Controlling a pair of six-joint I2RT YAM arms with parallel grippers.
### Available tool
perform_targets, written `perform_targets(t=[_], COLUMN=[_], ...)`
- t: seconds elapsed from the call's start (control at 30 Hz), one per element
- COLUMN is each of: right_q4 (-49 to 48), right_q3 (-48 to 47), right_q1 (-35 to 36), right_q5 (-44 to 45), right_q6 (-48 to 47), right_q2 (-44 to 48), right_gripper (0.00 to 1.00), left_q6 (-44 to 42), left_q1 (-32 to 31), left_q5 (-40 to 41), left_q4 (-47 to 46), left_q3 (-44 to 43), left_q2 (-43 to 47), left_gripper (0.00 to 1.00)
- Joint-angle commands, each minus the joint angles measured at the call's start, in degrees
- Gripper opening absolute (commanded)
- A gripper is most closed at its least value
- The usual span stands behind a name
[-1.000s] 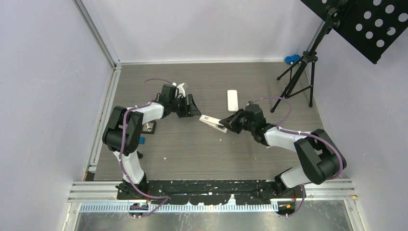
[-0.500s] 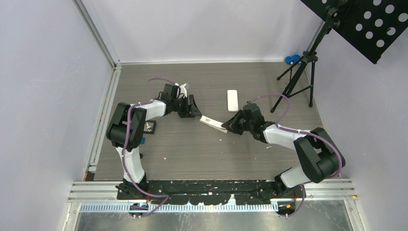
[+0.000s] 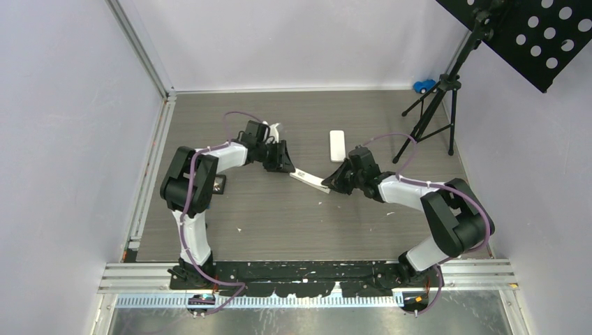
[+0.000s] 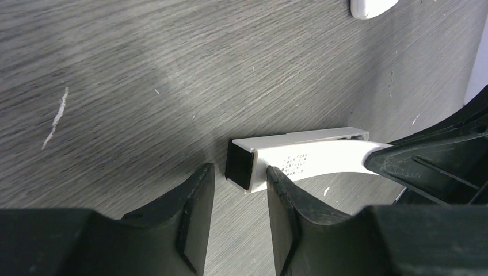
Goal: Load the batteries into the remote control
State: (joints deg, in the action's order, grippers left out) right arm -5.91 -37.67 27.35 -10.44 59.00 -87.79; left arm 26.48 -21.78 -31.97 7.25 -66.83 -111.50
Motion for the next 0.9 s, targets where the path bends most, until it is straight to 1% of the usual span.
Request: perform_targets(t=[0.0, 0.17, 0.33, 0.7, 0.73, 0.83, 0.87], right_q4=[10.57, 12.42, 15.38, 17.02, 16.67, 15.30, 15.49], right_q3=[0.67, 0.58, 0.18, 0.51, 0.70, 1.89, 1.93], right_q1=[-0.18, -0.18, -0.22, -0.33, -0.29, -0.28, -0.31], right_q5=[5.92, 6.52, 8.02, 7.55, 7.34, 7.46, 7.53], right_q6=[-3.02, -2.93, -3.24, -2.94, -3.05, -2.76, -2.75], right_q2=[-2.17, -1.25, 0.34, 0.36, 0.52, 2.83, 3.79], right_gripper=[0.00, 0.00, 0.01, 0.01, 0.03, 0.15, 0.18], left_q6=[-2.57, -3.15, -4.27, -4.75, -4.89, -5.66, -5.91], left_q1=[-0.86, -1.54, -1.86, -2.04, -2.08, -2.30, -2.30], left_q5=[1.63, 2.85, 5.93, 6.79, 7.08, 8.20, 8.60], left_q4=[2.33, 3.86, 7.46, 9.96, 10.36, 12.32, 13.07], left_q3=[-1.81, -2.55, -3.71, -4.42, -4.59, -5.24, -5.58], left_q2=[-0.27, -1.32, -2.02, -3.22, -3.44, -4.30, -4.67], left_gripper=[0.40, 0.40, 0.36, 0.34, 0.33, 0.28, 0.26])
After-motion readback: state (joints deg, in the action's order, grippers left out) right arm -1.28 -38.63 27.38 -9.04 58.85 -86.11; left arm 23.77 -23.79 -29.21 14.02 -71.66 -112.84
